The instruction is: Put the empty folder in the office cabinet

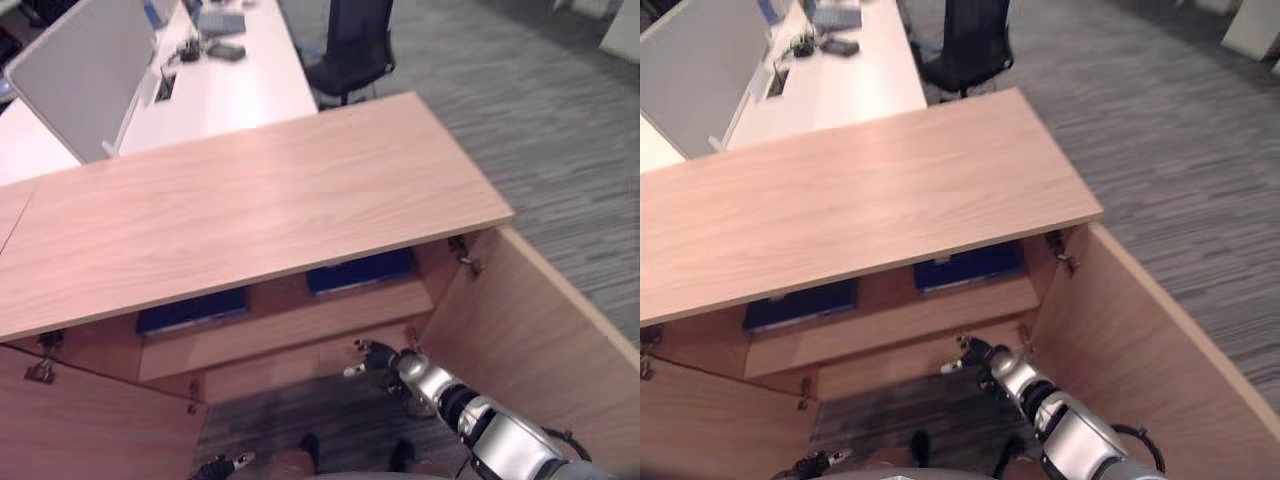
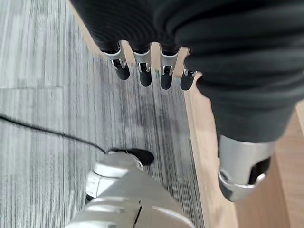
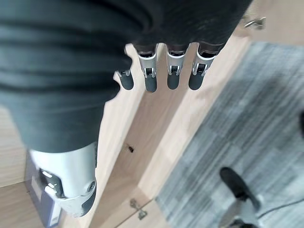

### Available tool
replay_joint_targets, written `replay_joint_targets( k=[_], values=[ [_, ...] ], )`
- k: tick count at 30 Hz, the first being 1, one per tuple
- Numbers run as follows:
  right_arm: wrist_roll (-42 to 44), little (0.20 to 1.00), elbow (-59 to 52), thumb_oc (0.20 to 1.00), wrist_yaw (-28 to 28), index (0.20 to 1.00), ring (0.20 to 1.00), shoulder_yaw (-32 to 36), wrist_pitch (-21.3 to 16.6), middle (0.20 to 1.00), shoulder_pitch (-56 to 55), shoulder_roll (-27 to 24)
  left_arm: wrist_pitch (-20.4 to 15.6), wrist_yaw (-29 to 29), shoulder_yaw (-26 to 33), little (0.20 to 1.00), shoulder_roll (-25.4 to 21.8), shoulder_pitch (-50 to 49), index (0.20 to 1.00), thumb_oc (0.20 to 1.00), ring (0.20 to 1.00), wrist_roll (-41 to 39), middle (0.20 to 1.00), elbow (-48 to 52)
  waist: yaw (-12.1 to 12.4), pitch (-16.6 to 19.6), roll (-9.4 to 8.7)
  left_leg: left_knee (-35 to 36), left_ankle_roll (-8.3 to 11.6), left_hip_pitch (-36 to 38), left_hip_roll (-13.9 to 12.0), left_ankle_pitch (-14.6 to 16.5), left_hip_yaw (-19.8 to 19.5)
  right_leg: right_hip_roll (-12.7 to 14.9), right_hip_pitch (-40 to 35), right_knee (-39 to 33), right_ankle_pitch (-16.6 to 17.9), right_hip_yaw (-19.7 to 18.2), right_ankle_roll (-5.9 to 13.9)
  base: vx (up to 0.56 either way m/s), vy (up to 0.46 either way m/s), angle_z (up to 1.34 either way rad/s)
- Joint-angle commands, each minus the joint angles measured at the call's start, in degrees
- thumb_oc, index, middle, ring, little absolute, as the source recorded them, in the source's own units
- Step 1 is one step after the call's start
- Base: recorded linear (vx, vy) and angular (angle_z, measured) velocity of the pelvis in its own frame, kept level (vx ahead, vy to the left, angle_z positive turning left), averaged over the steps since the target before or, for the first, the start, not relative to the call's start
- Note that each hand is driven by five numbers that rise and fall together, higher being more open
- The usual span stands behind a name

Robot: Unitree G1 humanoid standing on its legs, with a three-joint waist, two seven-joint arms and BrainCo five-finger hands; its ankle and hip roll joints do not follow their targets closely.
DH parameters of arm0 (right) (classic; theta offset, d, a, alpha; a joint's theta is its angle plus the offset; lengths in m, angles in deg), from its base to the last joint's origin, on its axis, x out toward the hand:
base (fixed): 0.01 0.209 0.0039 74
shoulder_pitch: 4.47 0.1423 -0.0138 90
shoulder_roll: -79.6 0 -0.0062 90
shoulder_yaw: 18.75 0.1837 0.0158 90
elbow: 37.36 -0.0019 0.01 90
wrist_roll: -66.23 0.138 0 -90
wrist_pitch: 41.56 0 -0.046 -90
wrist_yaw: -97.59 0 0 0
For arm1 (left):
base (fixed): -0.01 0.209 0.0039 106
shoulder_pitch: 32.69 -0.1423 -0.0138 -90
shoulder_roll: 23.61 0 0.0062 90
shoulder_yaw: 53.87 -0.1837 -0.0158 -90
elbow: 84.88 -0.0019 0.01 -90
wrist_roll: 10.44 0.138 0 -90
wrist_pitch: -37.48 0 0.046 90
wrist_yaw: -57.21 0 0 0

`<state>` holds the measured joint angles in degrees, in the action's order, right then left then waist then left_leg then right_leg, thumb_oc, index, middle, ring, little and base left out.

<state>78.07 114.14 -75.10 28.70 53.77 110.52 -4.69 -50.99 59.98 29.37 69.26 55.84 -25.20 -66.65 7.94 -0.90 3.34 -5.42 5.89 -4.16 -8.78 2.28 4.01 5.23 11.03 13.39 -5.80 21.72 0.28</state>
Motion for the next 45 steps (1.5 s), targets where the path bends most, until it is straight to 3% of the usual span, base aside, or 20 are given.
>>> replay_joint_targets(
  k=[1, 3, 4, 7, 10, 12, 13, 14, 15, 22, 27, 31, 32, 33, 36, 39, 41, 42, 45],
  values=[
    [-3.04, 1.0, 4.77, 1.0, 0.09, 1.0, 1.0, -0.06, -1.34, 1.0, 6.59, 3.19, -0.32, -0.16, -2.11, 1.0, -2.33, 2.03, 1.0, 1.0, 1.0, 0.39, 1.0, -0.56, 2.69, -4.14, -4.59, -1.2, 0.12, -2.34, 3.33, -3.25, -3.7, 0.94, -10.28, -17.92, 5.87, -0.2, 5.58, -0.05, -0.1, -0.15],
    [-3.05, 1.0, 4.78, 1.0, 0.09, 1.0, 1.0, -0.06, -1.35, 1.0, 6.59, 3.19, -0.32, -0.16, -2.11, 1.0, -2.33, 2.02, 1.0, 1.0, 1.0, 0.39, 1.0, -0.56, 2.7, -4.15, -4.58, -1.27, 0.12, -2.36, 3.32, -3.2, -3.69, 0.92, -10.29, -17.94, 5.88, -0.21, 5.58, -0.07, -0.047, -0.1],
    [-3.04, 1.0, 6.88, 1.0, 0.04, 1.0, 1.0, 0.77, -1.07, 1.0, 5.01, 3.09, -0.36, -0.79, -3.16, 1.0, -0.91, 2.39, 1.0, 1.0, 1.0, 0.56, 1.0, 0.02, 3.02, -4.48, -5.23, -9.77, -1.28, -1.36, 6.88, 1.71, -5.99, 0.91, -10.63, -18.22, 6.35, -1.63, 5.13, -0.17, -0.039, -0.08],
    [-2.26, 1.0, 10.34, 1.0, -0.33, 1.0, 1.0, 4.4, -0.62, 1.0, 2.14, 2.84, -0.26, -1.63, -5.23, 1.0, 0.71, 2.9, 1.0, 1.0, 1.0, 1.09, 1.0, -0.47, 1.49, -3.4, -4.9, -14.46, -2.98, -0.25, 11.46, 4.08, -9.07, 0.01, -9.7, -18.08, 7.31, -3.84, 4.99, -0.15, 0.027, -0.35],
    [2.87, 1.0, 13.48, 1.0, -1.65, 1.0, 1.0, 11.53, -0.87, 1.0, -1.21, 1.97, 0.27, -2.7, -7.93, 1.0, 2.78, 4.25, 1.0, 1.0, 1.0, 2.75, 1.0, -0.76, -0.95, -1.66, -4.04, -11.33, -4.57, 2.12, 11.93, 7.93, -6.59, -0.38, -8.73, -18.39, 7.89, -3.84, 4.99, -0.13, 0.074, -0.12],
    [7.77, 1.0, 15.35, 1.0, -3.17, 1.0, 1.0, 16.95, -1.39, 1.0, -3.39, 1.22, 0.4, -3.01, -9.59, 1.0, 3.45, 4.93, 1.0, 1.0, 1.0, 4.08, 1.0, 0.19, -2.69, -0.39, -3.26, -4.04, -5.38, 4.98, 11.67, 8.92, -5.38, -0.18, -6.69, -18.39, 9.5, -3.54, 5.85, -0.22, 0.118, 0.06],
    [10.85, 1.0, 16.79, 1.0, -3.7, 1.0, 1.0, 21.27, -1.78, 1.0, -4.57, 0.16, -0.11, -3.24, -10.24, 1.0, 3.7, 5.08, 1.0, 1.0, 1.0, 4.6, 1.0, 1.42, -3.62, -0.28, -2.3, 0.54, -6.04, 6.48, 12.31, 8.23, -6.2, 0.0, -4.93, -18.39, 11.47, -4.01, 6.68, -0.2, 0.11, 0.1],
    [10.85, 1.0, 16.79, 1.0, -3.7, 1.0, 1.0, 21.28, -1.78, 1.0, -4.55, 0.19, -0.1, -3.24, -10.24, 1.0, 3.67, 5.09, 1.0, 1.0, 1.0, 4.6, 1.0, 1.42, -3.72, -0.15, -2.42, 0.61, -6.08, 6.3, 12.45, 8.05, -6.28, 0.15, -4.74, -18.39, 11.52, -3.95, 6.7, -0.32, 0.174, 0.15],
    [14.39, 1.0, 17.65, 1.0, -4.12, 1.0, 1.0, 25.53, -2.07, 1.0, -5.73, -1.02, -0.5, -2.96, -9.91, 1.0, 3.62, 5.16, 1.0, 1.0, 1.0, 3.71, 1.0, 2.07, -4.18, -1.07, -1.89, 2.33, -6.81, 6.37, 13.6, 6.76, -7.44, 0.95, -3.33, -18.39, 13.77, -4.06, 7.44, -0.19, 0.102, 0.08],
    [11.9, 1.0, 19.29, 1.0, -5.09, 1.0, 1.0, 30.57, -1.74, 1.0, -9.59, -3.97, -0.41, -3.13, -6.81, 1.0, 3.2, 2.08, 1.0, 1.0, 1.0, 4.21, 1.0, -1.23, -5.02, -1.85, -1.74, 7.86, -8.85, 7.46, 15.89, 3.27, -6.86, 2.57, -0.09, -18.39, 17.25, -5.12, 8.81, -0.2, 0.12, -0.15],
    [10.76, 1.0, 19.8, 1.0, -7.12, 1.0, 1.0, 36.69, -1.98, 1.0, -14.29, -6.05, 0.34, -3.19, -1.56, 1.0, 2.69, -0.75, 1.0, 1.0, 1.0, 5.36, 1.0, -6.73, -6.45, -2.41, -2.08, 10.01, -9.34, 7.73, 17.0, 1.39, -4.98, 3.63, 1.41, -18.39, 17.86, -5.71, 9.52, -0.14, 0.065, -0.35],
    [11.39, 1.0, 19.62, 1.0, -8.17, 1.0, 1.0, 40.04, -2.07, 1.0, -15.9, -7.11, 0.8, -2.75, 0.56, 1.0, 2.35, -1.11, 1.0, 1.0, 1.0, 6.35, 1.0, -9.3, -7.47, -3.56, -1.95, 10.24, -9.47, 7.92, 16.6, 0.94, -3.76, 4.55, 1.2, -17.87, 17.82, -4.63, 9.91, -0.11, 0.021, -0.12],
    [12.34, 1.0, 19.05, 1.0, -8.74, 1.0, 1.0, 41.77, -2.42, 1.0, -16.84, -7.86, 1.18, -2.49, 2.41, 1.0, 2.08, -1.65, 1.0, 1.0, 1.0, 6.3, 1.0, -10.13, -7.57, -4.76, -0.32, 10.31, -9.36, 8.72, 14.46, 1.49, -2.45, 5.22, 0.07, -13.43, 13.09, -2.33, 9.66, -0.13, -0.019, -0.16],
    [12.73, 1.0, 18.81, 1.0, -8.94, 1.0, 1.0, 42.6, -2.67, 1.0, -17.41, -8.29, 1.18, -2.4, 2.87, 1.0, 1.94, -1.8, 1.0, 1.0, 1.0, 6.15, 1.0, -10.23, -7.72, -5.06, 0.17, 10.29, -9.33, 8.65, 13.84, 1.39, -1.87, 6.03, -0.48, -11.13, 11.42, -1.84, 9.05, -0.11, -0.02, -0.51],
    [14.13, 1.0, 19.11, 1.0, -9.75, 1.0, 1.0, 45.95, -3.33, 1.0, -19.54, -9.19, 0.93, -1.73, 3.55, 1.0, 0.58, -0.97, 1.0, 1.0, 1.0, 5.81, 1.0, -10.68, -8.13, -4.86, 0.95, 10.21, -9.32, 8.54, 12.41, 1.6, -0.92, 9.08, -3.07, -4.02, 7.88, -5.04, 8.08, -0.05, -0.021, -0.67],
    [15.98, 1.0, 19.49, 1.0, -11.17, 1.0, 1.0, 49.28, -3.87, 1.0, -20.95, -9.45, 0.69, -0.77, 2.78, 1.0, 0.11, -0.33, 1.0, 1.0, 1.0, 6.28, 1.0, -10.01, -8.21, -4.01, 0.64, 9.34, -9.59, 7.59, 11.74, 1.1, -0.39, 11.79, -4.32, -0.94, 8.28, -7.58, 8.07, 0.01, -0.073, -0.16],
    [17.43, 1.0, 18.9, 1.0, -12.49, 1.0, 1.0, 50.34, -4.43, 1.0, -21.03, -8.98, 0.38, 0.01, 2.36, 1.0, 0.04, 0.28, 1.0, 1.0, 1.0, 6.42, 1.0, -9.66, -8.54, -3.08, -0.39, 8.94, -9.15, 7.74, 11.53, 1.59, 0.0, 11.82, -6.66, -3.76, 8.66, -8.9, 8.87, 0.16, -0.237, -0.17],
    [18.54, 1.0, 17.95, 1.0, -13.35, 1.0, 1.0, 50.79, -4.92, 1.0, -20.94, -8.31, 0.1, 0.46, 2.16, 1.0, -0.04, 0.72, 1.0, 1.0, 1.0, 6.36, 1.0, -9.62, -8.56, -2.0, -1.88, 8.56, -8.52, 7.5, 11.45, 2.0, 0.65, 10.15, -8.78, -8.62, 8.5, -9.45, 9.66, 0.23, -0.382, -0.13],
    [19.61, 1.0, 16.2, 1.0, -14.73, 1.0, 1.0, 49.8, -5.95, 1.0, -20.2, -8.48, -0.25, 1.07, 2.58, 1.0, 0.24, 0.64, 1.0, 1.0, 1.0, 5.38, 1.0, -9.26, -8.8, -0.89, -2.6, 8.64, -7.19, 8.03, 9.49, 1.78, 2.28, 7.09, -9.04, -13.08, 9.33, -11.09, 9.76, 0.18, -0.341, -0.44]
  ],
)
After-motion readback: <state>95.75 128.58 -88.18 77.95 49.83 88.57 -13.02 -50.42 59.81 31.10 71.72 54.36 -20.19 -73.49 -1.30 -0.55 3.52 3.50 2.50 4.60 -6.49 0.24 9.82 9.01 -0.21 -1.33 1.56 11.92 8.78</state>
